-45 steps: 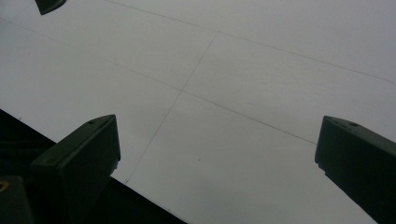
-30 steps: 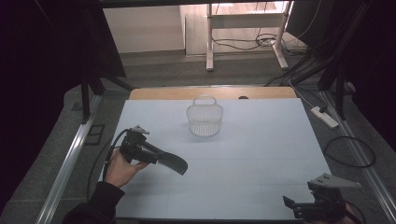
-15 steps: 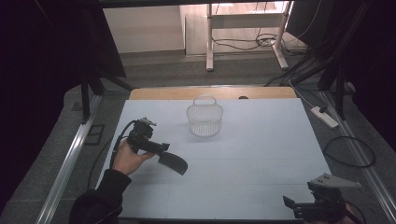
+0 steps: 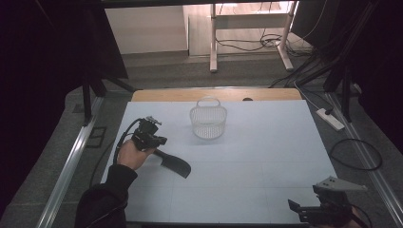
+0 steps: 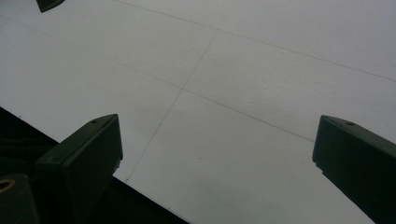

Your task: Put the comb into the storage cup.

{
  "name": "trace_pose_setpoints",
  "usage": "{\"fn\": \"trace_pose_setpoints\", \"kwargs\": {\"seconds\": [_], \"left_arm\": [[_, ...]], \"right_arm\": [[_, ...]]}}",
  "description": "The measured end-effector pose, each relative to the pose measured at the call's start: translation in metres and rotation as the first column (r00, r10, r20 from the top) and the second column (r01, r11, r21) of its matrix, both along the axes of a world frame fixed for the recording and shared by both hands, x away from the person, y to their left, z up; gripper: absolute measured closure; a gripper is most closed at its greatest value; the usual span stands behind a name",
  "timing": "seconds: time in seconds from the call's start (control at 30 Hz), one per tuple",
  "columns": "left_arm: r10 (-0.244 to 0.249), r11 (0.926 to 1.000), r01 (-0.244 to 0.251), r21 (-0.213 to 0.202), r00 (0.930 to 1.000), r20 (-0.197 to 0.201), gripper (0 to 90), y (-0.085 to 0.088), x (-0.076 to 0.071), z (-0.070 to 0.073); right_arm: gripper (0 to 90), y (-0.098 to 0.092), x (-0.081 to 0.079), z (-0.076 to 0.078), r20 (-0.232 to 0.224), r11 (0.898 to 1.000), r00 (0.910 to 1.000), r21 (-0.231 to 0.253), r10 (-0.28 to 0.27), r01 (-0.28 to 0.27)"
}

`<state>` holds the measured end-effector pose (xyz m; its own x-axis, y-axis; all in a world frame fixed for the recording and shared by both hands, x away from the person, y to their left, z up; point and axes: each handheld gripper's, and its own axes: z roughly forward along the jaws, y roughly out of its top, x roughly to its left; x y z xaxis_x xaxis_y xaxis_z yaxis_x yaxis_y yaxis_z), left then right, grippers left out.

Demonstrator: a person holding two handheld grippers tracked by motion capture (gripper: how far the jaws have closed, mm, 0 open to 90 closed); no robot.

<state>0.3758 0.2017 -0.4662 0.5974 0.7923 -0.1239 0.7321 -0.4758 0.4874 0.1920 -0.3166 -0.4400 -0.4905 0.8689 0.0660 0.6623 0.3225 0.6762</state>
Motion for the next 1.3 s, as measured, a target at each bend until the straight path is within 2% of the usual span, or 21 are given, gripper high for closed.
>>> {"fn": "trace_pose_setpoints", "kwargs": {"seconds": [0.17,0.23,0.6,0.9,1.3], "left_arm": [[-0.013,0.9997,0.014,0.021,0.9998,-0.012,89.5,-0.004,0.005,-0.003],[-0.011,0.999,0.01,0.043,0.9999,0.002,89.4,-0.005,0.006,-0.006],[0.011,0.9977,-0.009,0.067,0.9994,-0.031,89.2,-0.002,0.01,-0.029],[0.005,0.9954,0.001,0.096,0.9982,-0.059,89.2,-0.004,0.011,-0.042],[0.034,0.9939,-0.026,0.108,0.9967,-0.073,89.2,0.012,0.006,-0.046]], "right_arm": [[2.4,0.0,0.0,0.0,0.0,1.0,1.0,-0.001,0.0,0.0],[2.4,0.0,0.0,0.0,0.0,1.0,1.0,-0.001,0.0,0.0],[2.9,0.0,0.0,0.0,-0.001,1.0,1.0,-0.003,0.004,-0.004],[3.1,0.0,-0.001,0.0,0.001,1.0,1.0,-0.005,0.005,-0.005],[3.4,0.0,-0.001,0.0,0.002,1.0,1.0,-0.004,0.006,-0.006]]}}
